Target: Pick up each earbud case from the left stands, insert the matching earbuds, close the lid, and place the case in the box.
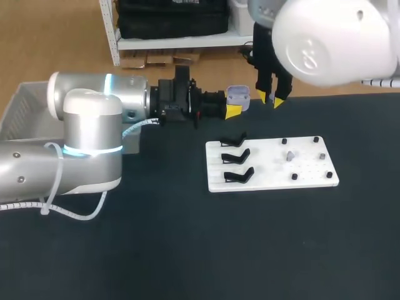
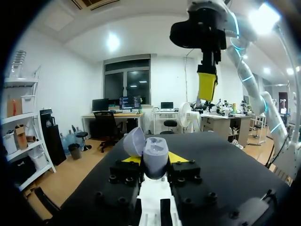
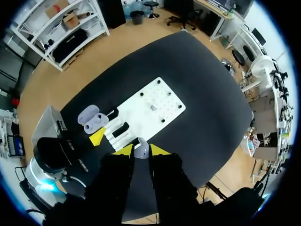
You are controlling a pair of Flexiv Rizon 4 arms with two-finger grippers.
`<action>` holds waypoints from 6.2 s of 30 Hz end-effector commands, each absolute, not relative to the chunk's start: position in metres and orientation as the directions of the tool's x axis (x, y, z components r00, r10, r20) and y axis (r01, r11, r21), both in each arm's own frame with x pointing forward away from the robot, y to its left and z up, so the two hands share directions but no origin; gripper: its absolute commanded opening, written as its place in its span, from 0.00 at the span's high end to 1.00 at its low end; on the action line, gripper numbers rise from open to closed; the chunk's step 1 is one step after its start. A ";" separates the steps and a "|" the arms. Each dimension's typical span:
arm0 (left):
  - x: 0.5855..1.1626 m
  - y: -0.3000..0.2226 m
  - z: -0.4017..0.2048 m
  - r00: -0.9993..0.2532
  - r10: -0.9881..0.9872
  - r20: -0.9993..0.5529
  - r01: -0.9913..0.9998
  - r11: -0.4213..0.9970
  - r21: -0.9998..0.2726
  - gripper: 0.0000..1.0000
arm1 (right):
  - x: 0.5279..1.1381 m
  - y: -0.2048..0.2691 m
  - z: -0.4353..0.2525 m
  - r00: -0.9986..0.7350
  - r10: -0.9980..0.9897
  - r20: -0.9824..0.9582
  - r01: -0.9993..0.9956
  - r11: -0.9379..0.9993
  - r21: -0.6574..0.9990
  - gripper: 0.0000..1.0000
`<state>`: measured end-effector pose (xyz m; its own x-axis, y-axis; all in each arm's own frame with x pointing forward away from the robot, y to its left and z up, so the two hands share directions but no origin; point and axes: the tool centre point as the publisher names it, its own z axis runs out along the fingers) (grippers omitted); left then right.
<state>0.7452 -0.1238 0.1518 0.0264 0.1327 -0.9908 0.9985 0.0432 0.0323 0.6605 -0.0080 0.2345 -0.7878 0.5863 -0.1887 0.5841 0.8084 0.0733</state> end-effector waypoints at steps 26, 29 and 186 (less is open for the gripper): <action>0.745 -0.123 0.150 0.032 0.125 -0.992 0.998 0.045 0.038 1.00 | 0.699 0.028 0.233 -0.826 0.527 -0.200 0.544 0.838 -0.037 1.00; 0.745 -0.123 0.150 0.032 0.125 -0.992 0.998 0.045 0.038 1.00 | 0.702 0.032 0.233 -0.841 0.510 -0.180 0.526 0.848 -0.056 1.00; 0.745 -0.123 0.150 0.032 0.125 -0.992 0.998 0.045 0.038 1.00 | 0.661 -0.068 0.087 -0.927 0.271 -0.259 0.202 0.943 0.264 0.00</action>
